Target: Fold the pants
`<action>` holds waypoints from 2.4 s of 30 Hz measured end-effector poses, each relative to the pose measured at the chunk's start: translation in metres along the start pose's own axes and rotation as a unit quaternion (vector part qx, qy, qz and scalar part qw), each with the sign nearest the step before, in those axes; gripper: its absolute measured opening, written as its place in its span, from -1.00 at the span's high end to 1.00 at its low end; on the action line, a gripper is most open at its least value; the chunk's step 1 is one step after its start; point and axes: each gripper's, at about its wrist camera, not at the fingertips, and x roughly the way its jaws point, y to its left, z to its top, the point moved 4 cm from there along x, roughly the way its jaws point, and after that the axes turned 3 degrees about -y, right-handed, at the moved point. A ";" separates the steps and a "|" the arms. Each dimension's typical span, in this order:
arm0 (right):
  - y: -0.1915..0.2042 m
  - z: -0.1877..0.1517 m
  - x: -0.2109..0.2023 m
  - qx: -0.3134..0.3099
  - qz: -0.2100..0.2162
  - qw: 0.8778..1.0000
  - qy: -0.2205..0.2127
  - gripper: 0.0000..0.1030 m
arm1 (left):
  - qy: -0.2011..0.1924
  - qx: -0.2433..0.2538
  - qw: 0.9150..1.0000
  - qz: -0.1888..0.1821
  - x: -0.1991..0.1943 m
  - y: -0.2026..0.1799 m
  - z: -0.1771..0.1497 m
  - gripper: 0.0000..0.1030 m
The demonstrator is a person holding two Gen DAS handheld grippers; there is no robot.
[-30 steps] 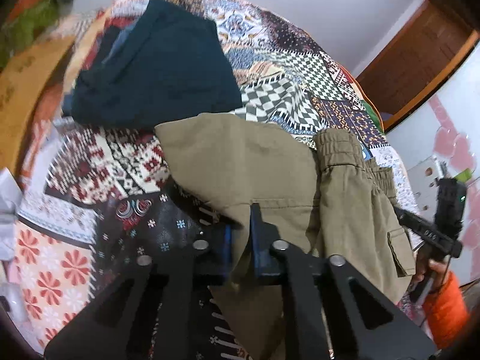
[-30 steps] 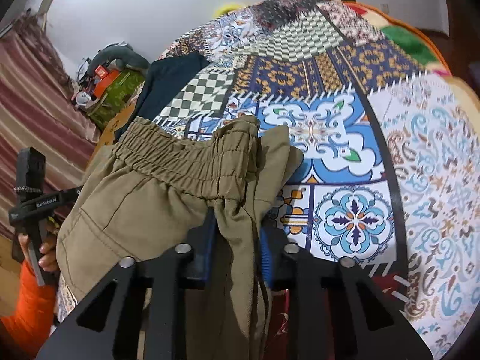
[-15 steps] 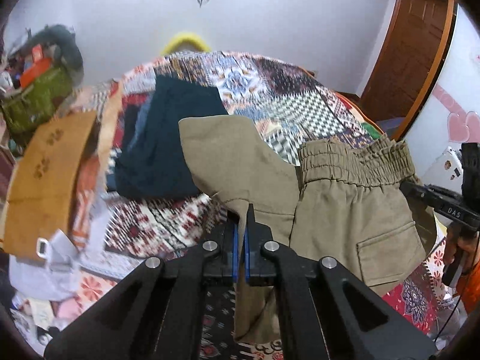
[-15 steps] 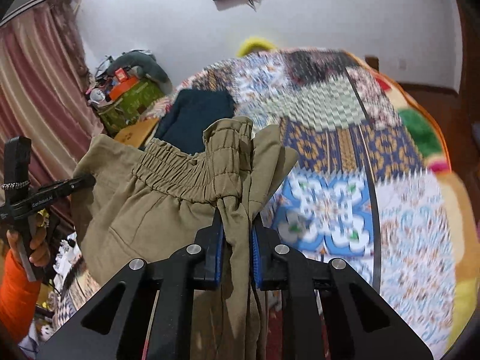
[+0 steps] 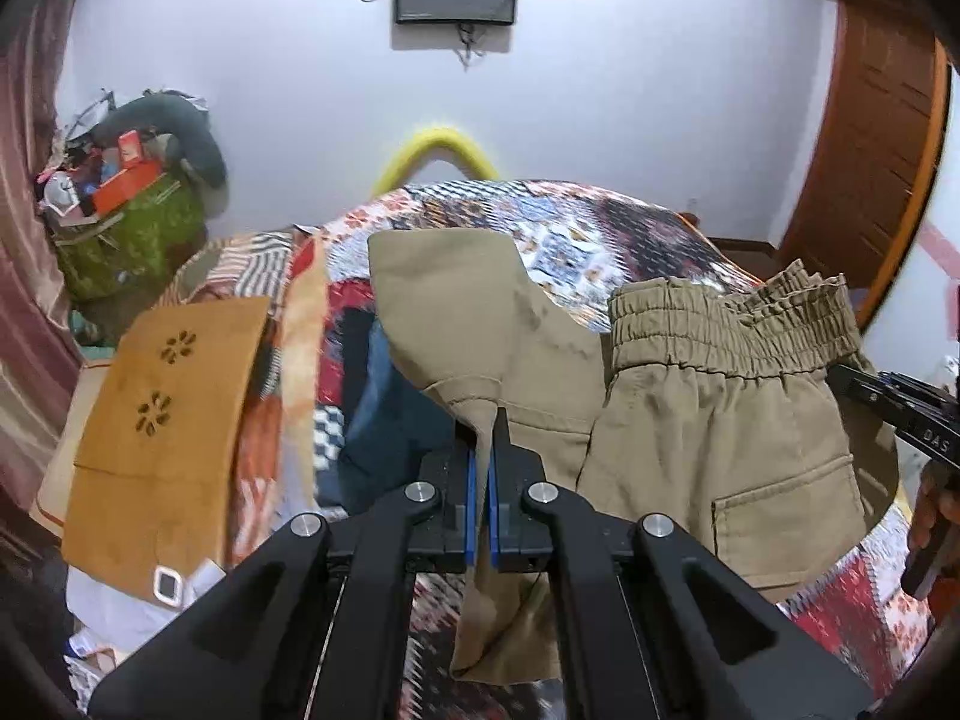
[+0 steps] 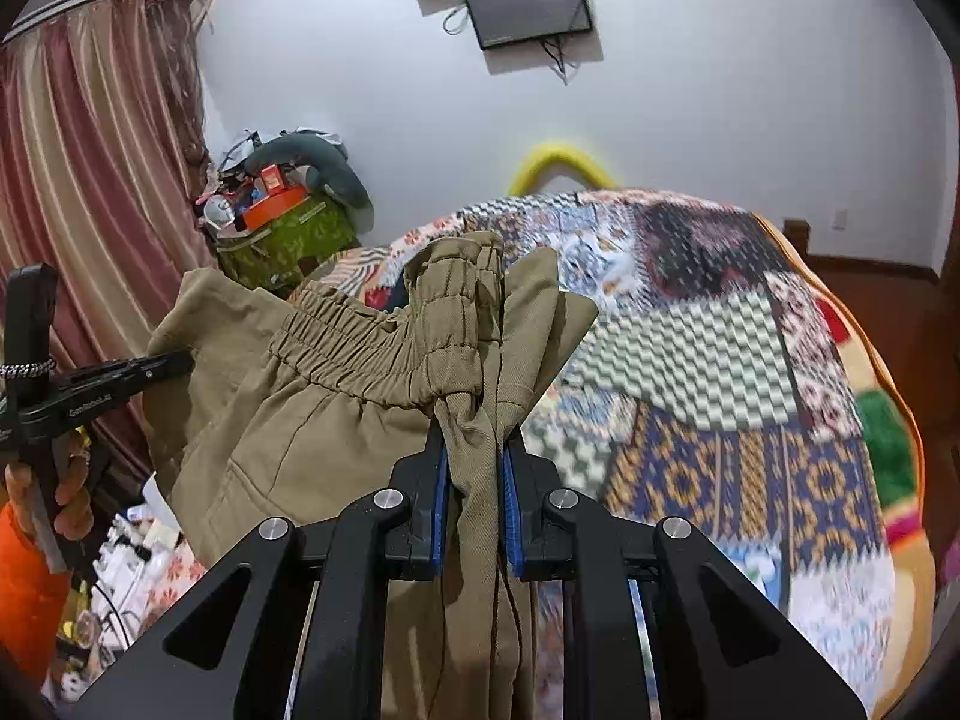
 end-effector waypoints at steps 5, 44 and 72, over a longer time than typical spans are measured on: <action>0.011 0.016 0.038 -0.006 0.004 1.000 0.004 0.74 | 0.006 -0.006 0.999 0.035 0.033 0.029 0.014 0.95; 0.039 0.020 0.033 -0.036 0.006 0.999 -0.007 0.56 | 0.004 -0.046 0.998 0.032 0.008 0.055 -0.011 0.41; 0.166 -0.015 -0.213 -0.093 0.017 0.968 -0.230 -0.80 | -0.256 -0.003 0.966 0.038 -0.299 -0.064 -0.078 -0.85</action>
